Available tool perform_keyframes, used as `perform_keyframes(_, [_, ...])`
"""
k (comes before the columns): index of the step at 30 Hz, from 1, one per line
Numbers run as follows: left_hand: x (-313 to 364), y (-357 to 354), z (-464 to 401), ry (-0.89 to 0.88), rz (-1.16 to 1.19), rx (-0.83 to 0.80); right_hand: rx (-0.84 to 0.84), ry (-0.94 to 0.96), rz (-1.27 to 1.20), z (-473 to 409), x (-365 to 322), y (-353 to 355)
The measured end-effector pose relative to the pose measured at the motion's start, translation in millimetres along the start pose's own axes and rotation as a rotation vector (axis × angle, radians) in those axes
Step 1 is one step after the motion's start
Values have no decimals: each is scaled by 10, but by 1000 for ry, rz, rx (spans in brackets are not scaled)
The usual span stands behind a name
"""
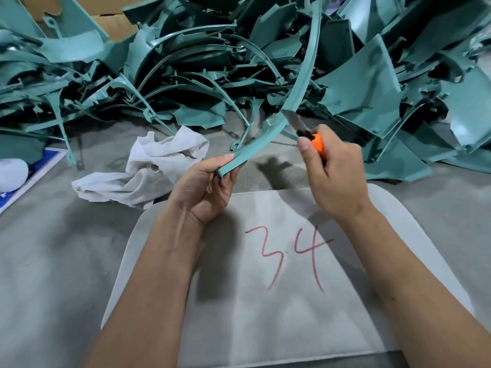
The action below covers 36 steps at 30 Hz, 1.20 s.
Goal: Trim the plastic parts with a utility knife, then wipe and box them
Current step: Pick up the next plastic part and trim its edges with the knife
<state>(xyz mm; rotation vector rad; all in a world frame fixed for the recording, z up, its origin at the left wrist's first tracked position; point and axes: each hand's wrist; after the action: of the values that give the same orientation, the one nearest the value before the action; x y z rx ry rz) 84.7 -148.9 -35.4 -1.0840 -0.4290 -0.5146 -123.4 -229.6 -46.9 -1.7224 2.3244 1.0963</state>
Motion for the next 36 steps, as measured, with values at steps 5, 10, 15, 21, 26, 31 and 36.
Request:
perform_keyframes(5, [135,76,153,15,-212,-60,98,-99,44,-31,181,101])
perform_keyframes(10, [152,55,196,-74,-249,-77,215,-187,49,-41,301,166])
perform_keyframes(15, [196,148,49,-138,-152,100,155,-74,-36,-4,171,98])
perform_keyframes(21, [192,164,64,-67,-153,-37,-115,92,36,15,42,-8])
perform_keyframes(26, [230,193,89,-14,-152,-51,-24,36,30,11,146,78])
perform_keyframes(31, [257,230,121,-2,-216,-13,93,6,75,-13,198,139])
perform_keyframes(36, [295,272,157,-2,-275,44,130,-49,88,-21,256,173])
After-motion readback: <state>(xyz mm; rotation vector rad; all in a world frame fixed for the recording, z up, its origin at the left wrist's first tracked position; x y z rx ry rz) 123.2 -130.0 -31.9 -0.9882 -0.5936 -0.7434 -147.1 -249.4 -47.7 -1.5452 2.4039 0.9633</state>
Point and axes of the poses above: each hand's wrist, its own z-axis away from the middle knuckle, its own y-axis out of the back of the hand, x = y × z, and after that the axes turned 6 degrees about y, right-handed
